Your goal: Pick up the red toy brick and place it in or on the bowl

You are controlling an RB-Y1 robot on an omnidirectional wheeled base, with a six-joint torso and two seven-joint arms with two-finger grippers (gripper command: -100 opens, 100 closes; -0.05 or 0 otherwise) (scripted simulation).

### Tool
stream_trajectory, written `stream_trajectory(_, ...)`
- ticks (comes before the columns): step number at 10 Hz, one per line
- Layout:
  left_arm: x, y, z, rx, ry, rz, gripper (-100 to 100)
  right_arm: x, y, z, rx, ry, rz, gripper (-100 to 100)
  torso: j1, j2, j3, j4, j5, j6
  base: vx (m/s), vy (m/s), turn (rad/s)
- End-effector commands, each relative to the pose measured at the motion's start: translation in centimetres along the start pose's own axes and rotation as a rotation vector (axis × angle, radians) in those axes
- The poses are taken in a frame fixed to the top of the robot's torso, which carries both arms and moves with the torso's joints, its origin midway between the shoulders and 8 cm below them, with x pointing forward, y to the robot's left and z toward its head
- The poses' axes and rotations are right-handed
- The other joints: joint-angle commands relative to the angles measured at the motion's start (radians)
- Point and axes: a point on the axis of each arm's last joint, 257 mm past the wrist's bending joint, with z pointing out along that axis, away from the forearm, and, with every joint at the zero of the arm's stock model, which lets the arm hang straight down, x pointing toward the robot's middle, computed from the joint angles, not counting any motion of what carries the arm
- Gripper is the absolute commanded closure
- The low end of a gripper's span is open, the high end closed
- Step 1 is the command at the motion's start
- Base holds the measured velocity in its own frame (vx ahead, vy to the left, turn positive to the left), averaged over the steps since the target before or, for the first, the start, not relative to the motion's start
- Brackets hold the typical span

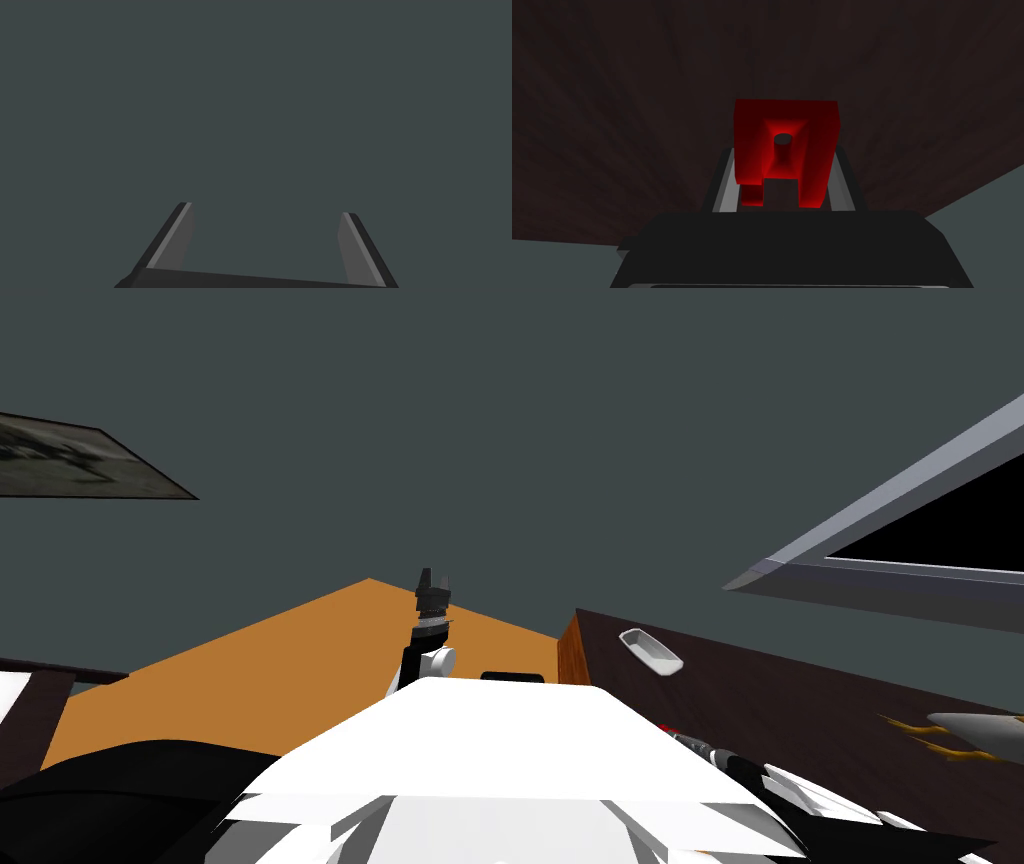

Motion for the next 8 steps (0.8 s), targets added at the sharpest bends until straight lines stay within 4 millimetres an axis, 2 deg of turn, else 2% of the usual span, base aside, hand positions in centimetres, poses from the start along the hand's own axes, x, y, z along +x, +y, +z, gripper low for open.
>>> stream_trajectory(1, 0.0, 0.0, 0.0, 0.000, 0.000, 0.000, 0, -0.3, -0.4, -0.2, -0.001, -0.002, -0.004, 100, 0.000, 0.000, 0.000, 0.000, 0.000, 0.000, 0.099, 0.004, -0.003)
stream_trajectory(2, 0.0, 0.0, 0.0, 0.000, 0.000, 0.000, 0, -0.3, -0.4, -0.2, -0.001, -0.002, -0.004, 100, -0.001, 0.002, 0.001, 0.000, -0.001, 0.000, 0.035, -0.009, 0.013)
stream_trajectory(3, 0.0, 0.0, 0.0, 0.000, 0.000, 0.000, 0, -1.2, -1.3, -1.1, -0.002, -0.006, -0.015, 100, -0.002, 0.006, 0.003, 0.001, -0.001, 0.001, 0.095, 0.001, -0.049)
stream_trajectory(6, 0.0, 0.0, 0.0, 0.000, 0.000, 0.000, 0, -2.7, -3.1, -2.7, 0.002, -0.011, -0.034, 100, -0.002, -0.001, 0.000, 0.000, 0.000, 0.000, 0.171, -0.017, -0.067)
stream_trajectory(8, 0.0, 0.0, 0.0, 0.000, 0.000, 0.000, 0, -2.7, -3.1, -2.7, 0.002, -0.011, -0.034, 100, -0.004, 0.000, 0.000, 0.000, -0.001, 0.000, 0.084, -0.029, 0.000)
